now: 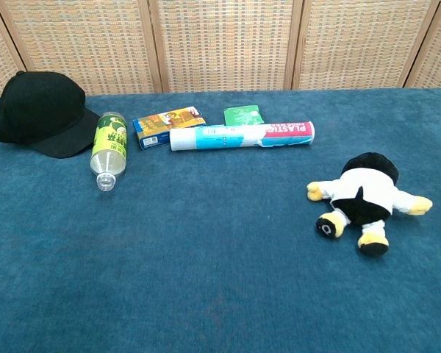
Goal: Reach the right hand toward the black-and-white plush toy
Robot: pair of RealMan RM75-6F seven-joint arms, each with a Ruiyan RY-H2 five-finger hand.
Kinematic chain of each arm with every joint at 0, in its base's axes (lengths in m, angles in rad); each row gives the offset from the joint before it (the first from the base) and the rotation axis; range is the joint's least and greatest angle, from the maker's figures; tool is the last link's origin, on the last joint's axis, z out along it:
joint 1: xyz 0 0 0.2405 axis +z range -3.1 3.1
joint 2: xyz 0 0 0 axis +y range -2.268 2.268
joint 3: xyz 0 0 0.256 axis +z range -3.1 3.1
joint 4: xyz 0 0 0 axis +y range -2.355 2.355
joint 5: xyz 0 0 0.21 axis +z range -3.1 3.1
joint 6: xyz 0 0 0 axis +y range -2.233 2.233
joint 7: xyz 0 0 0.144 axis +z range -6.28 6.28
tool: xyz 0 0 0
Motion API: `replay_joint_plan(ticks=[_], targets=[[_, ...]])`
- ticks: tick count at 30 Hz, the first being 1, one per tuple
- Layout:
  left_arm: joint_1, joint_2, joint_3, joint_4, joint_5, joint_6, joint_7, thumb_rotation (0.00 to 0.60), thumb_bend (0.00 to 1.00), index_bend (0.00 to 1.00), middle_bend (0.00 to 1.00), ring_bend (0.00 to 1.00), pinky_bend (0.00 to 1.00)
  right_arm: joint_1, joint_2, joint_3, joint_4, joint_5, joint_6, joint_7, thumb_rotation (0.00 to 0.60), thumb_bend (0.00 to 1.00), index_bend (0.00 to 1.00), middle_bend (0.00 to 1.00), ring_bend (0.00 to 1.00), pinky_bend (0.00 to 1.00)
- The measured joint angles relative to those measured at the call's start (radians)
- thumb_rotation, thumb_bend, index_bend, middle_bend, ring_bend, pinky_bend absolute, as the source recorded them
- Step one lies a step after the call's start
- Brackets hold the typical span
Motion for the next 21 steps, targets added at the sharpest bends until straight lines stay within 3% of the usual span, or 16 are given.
replay_joint_plan(ticks=[7, 13, 21], targets=[[0.000, 0.002, -0.001, 0.002, -0.001, -0.001, -0.015, 0.600, 0.11, 0.00, 0.00, 0.00, 0.00, 0.056, -0.068, 0.045, -0.034, 0.089, -0.080, -0.063, 0.600, 0.28, 0.27, 0.00, 0.00, 0.11], [0.001, 0.006, 0.000, 0.001, 0.004, 0.003, -0.026, 0.600, 0.11, 0.00, 0.00, 0.00, 0.00, 0.086, -0.121, 0.082, -0.037, 0.187, -0.126, -0.125, 0.600, 0.37, 0.30, 0.00, 0.00, 0.11], [0.000, 0.006, 0.001, 0.001, 0.007, 0.002, -0.027, 0.600, 0.11, 0.00, 0.00, 0.00, 0.00, 0.112, -0.189, 0.102, 0.001, 0.294, -0.170, -0.203, 0.600, 0.37, 0.32, 0.00, 0.00, 0.11]])
